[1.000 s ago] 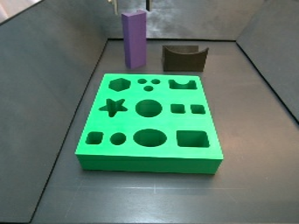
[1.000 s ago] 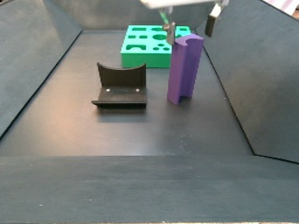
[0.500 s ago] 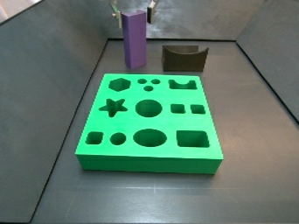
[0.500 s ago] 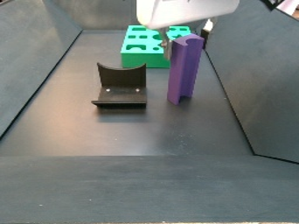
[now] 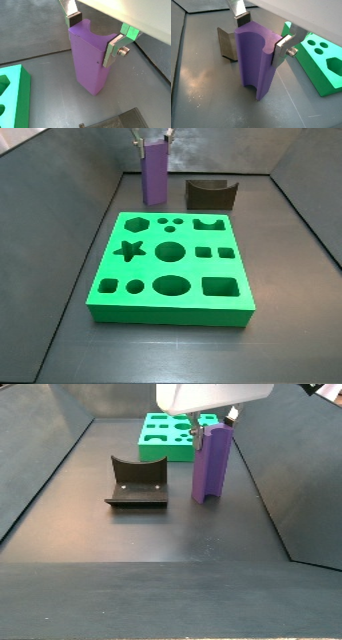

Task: Pick up the arch object. Move up. Move to above the board. Insert the arch object.
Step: Pick up the arch object.

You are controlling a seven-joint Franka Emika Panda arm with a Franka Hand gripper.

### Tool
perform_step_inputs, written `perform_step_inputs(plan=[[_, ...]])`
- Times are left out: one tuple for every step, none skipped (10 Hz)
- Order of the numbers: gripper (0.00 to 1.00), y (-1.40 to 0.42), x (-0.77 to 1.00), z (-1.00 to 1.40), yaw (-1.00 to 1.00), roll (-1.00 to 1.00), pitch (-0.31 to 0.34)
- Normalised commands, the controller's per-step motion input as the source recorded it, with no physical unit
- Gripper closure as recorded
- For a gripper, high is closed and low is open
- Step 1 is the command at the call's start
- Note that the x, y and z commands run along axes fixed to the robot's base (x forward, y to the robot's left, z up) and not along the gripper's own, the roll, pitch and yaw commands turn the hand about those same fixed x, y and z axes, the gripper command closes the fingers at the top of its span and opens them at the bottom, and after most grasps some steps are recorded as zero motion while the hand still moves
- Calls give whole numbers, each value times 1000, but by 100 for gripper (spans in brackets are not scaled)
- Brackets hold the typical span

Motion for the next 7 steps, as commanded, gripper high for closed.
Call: perform_step_inputs(plan=[[100,0,0,0,0,0,0],[100,0,0,0,0,0,0],[100,0,0,0,0,0,0],[100,0,0,0,0,0,0],[100,0,0,0,0,0,0],[100,0,0,0,0,0,0],[100,0,0,0,0,0,0]])
